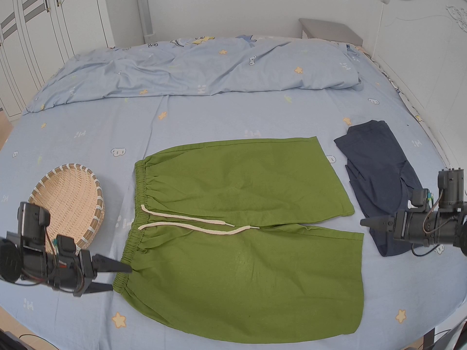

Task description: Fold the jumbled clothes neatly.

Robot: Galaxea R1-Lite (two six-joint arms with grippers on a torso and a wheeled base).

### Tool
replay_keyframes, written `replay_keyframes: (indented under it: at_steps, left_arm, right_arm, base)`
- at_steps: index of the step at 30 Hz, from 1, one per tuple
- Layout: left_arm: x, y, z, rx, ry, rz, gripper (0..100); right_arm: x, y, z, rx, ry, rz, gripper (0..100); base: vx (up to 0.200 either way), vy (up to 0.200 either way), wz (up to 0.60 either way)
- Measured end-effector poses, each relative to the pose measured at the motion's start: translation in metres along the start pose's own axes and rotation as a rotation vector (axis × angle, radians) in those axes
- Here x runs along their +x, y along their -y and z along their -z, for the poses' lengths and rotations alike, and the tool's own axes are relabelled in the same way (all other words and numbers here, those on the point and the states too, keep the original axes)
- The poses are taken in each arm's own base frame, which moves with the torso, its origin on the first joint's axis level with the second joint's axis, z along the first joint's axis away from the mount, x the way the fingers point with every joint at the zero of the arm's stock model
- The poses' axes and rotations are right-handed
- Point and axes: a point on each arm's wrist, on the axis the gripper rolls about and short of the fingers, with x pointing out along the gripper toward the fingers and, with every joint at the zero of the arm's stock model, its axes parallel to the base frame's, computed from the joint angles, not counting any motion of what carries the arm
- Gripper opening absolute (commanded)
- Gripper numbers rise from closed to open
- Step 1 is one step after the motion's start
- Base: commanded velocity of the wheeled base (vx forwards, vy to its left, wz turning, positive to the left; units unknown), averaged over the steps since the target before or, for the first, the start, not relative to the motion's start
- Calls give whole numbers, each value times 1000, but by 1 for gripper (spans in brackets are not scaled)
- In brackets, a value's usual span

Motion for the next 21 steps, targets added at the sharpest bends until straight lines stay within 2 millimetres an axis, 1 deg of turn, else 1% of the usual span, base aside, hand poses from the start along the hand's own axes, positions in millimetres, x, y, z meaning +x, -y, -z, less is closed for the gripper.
replay_keyframes:
  at_steps: [2, 5, 8, 12, 21]
  left_arm:
    - [-3, -6, 18, -12, -13, -7, 100]
    - [-5, -13, 35, -20, -21, -12, 100]
    - [-5, -18, 42, -30, -31, -18, 100]
    - [0, -22, 42, -39, -37, -23, 100]
    - [16, -33, 28, -37, -19, -26, 100]
  right_arm:
    - [-6, -1, 13, 5, -18, 0, 100]
    - [-13, -4, 24, -2, -23, -8, 100]
    - [-17, -7, 30, -9, -24, -16, 100]
    - [-19, -10, 32, -18, -20, -24, 100]
    - [-20, -15, 34, -37, -22, -42, 100]
  base:
    - [0, 0, 0]
    - [0, 0, 0]
    - [0, 0, 0]
    - [0, 0, 0]
    - [0, 0, 0]
